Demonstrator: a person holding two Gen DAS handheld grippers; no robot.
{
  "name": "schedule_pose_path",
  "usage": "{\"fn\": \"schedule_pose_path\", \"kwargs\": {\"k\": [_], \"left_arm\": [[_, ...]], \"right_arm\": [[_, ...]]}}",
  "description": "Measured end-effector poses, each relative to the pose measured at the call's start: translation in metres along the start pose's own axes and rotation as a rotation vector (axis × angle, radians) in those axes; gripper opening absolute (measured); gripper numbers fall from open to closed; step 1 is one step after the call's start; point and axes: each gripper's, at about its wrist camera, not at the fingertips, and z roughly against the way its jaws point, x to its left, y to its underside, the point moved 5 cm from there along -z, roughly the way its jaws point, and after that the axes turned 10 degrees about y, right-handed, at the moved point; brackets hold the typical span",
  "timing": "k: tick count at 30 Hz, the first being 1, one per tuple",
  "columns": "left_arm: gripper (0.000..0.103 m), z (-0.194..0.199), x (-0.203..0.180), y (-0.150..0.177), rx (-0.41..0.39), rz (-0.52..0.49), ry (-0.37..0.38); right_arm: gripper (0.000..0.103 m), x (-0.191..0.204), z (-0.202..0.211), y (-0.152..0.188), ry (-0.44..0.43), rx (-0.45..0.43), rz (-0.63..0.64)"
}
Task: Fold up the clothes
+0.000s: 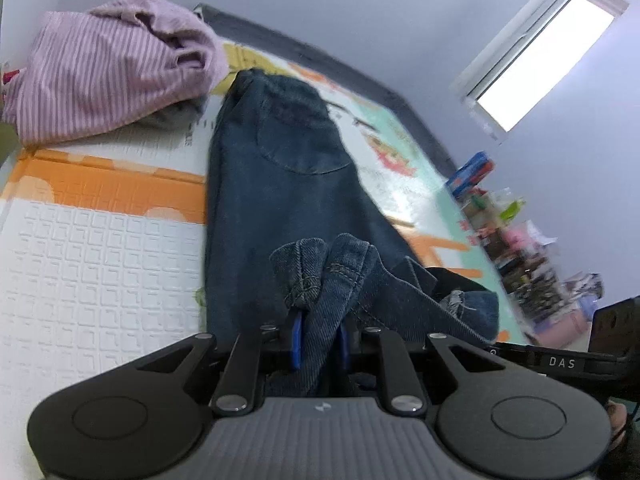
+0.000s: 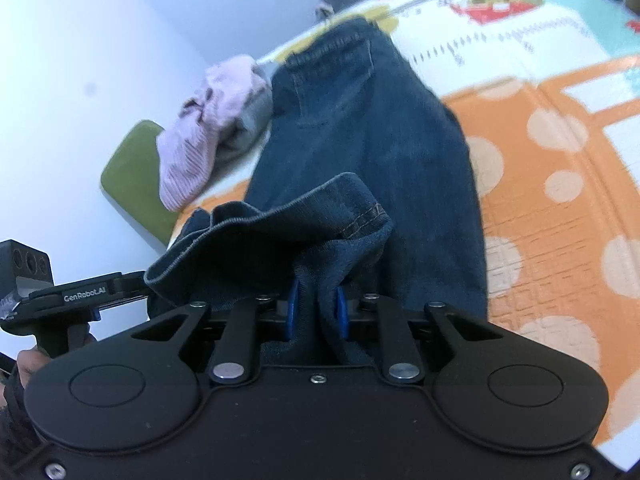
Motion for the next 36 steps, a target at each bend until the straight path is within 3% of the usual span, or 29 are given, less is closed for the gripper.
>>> {"fn": "schedule_pose_path", "kwargs": {"k": [6, 11, 18, 19, 24, 27, 30, 36], "left_arm": [[0.019, 0.031, -0.015, 0.027, -0.002, -0.001, 0.086], [0.020, 0.044, -0.020, 0.055, 0.043, 0.016, 0.098], [0.020, 0.054, -0.003, 0.099, 0.079, 0.134, 0.031], [0.021, 0.055, 0.000, 0.105, 0.086, 0.149, 0.020], [0.022, 0.059, 0.002, 0.120, 0.082, 0.179, 0.024], [0.023, 0.062, 0.002, 0.122, 0.073, 0.179, 0.026], [0.024, 0.062, 0.003, 0.123, 0.071, 0.177, 0.023], [0.025, 0.061, 0.006, 0.124, 0.061, 0.202, 0.032]], "right_arm": [[0.016, 0.000, 0.051, 0.021, -0.009, -0.039, 0.039], [0.012, 0.006, 0.084, 0.050, -0.004, -0.006, 0.104], [0.010, 0.007, 0.093, 0.108, 0.028, 0.133, 0.148], [0.006, 0.004, 0.091, 0.116, 0.041, 0.158, 0.147], [0.006, -0.011, 0.080, 0.144, 0.098, 0.245, 0.123], [0.016, -0.012, 0.087, 0.140, 0.121, 0.197, 0.156], [0.039, -0.009, 0.098, 0.130, 0.132, 0.121, 0.214], [0.053, 0.000, 0.111, 0.107, 0.145, -0.016, 0.330]]}}
